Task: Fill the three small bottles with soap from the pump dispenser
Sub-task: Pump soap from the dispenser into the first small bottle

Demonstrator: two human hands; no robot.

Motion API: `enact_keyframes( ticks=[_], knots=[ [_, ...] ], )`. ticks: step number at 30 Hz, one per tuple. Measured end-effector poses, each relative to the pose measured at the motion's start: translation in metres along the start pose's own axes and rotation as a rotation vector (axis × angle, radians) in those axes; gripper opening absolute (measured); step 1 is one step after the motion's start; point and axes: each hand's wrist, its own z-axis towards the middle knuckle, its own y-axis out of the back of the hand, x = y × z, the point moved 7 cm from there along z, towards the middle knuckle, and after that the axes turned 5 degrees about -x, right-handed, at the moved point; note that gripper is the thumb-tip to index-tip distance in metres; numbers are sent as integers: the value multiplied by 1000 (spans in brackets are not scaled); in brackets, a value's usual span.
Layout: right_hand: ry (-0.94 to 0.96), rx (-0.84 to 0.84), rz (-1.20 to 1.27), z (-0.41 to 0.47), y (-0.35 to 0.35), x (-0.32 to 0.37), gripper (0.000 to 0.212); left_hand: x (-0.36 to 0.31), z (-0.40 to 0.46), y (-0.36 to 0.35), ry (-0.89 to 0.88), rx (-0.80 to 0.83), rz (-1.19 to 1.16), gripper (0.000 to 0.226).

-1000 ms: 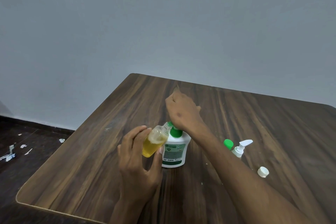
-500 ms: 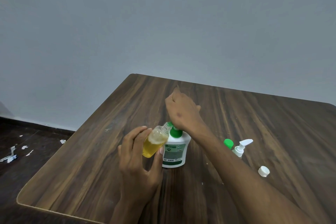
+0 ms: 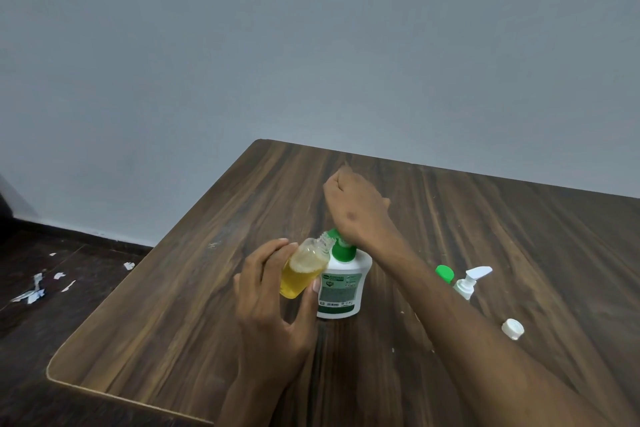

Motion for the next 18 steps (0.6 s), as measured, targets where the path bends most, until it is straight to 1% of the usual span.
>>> enact_keyframes(
  ticks=[5,8,11,15,18],
  knots=[
    [-21,26,-4,-1,-1,-1,23,-2,1,0,-5,2,3,43],
    [-12,0,16,-1,2,0,23,-1,1,0,-2,3,0,44],
    [-32,34,12,-3,1,0,26,1,0,-1,7,9,9,44],
    [-12,-1,5,-2,3,1,25,0,0,0,0,3,4,43],
    [-34,34,-1,-3,-1,0,28,0,0,0,0,0,11,43]
  ],
)
